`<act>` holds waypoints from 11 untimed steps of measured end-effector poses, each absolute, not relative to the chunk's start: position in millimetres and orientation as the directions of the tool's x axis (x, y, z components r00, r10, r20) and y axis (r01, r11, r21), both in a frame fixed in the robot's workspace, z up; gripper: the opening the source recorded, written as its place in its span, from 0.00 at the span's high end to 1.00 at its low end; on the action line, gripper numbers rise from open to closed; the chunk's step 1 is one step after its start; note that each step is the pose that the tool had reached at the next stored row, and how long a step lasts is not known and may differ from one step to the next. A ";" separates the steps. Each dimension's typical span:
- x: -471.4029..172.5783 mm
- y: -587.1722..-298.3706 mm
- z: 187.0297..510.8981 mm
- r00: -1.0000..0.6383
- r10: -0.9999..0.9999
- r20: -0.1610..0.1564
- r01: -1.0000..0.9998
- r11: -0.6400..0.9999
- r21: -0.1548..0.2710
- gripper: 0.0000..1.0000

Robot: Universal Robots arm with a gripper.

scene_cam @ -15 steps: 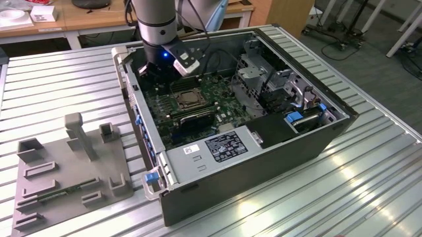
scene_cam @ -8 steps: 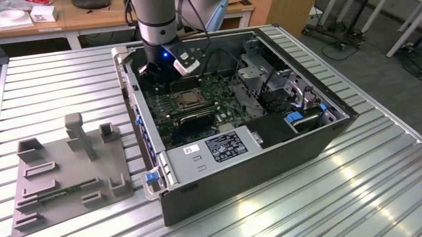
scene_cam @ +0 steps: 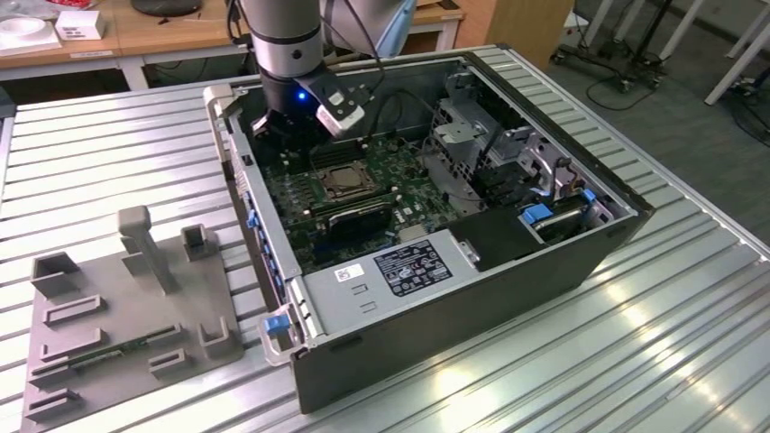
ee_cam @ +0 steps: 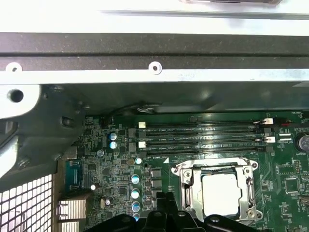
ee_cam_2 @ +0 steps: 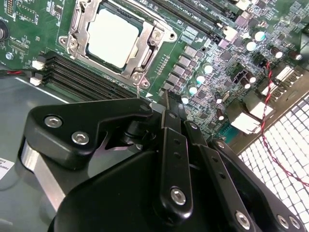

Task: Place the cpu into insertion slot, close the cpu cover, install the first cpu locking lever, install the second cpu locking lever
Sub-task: 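Install the first cpu locking lever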

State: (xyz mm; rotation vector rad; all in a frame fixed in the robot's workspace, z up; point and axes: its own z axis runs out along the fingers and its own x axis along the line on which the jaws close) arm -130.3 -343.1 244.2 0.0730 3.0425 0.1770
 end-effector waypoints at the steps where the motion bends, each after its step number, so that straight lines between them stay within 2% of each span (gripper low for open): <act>1: -130.3 -343.1 244.3 -0.995 0.053 -0.090 0.042 0.992 0.118 0.89; 11: -130.2 -343.2 244.4 -0.995 0.053 -0.088 0.042 0.992 0.118 0.89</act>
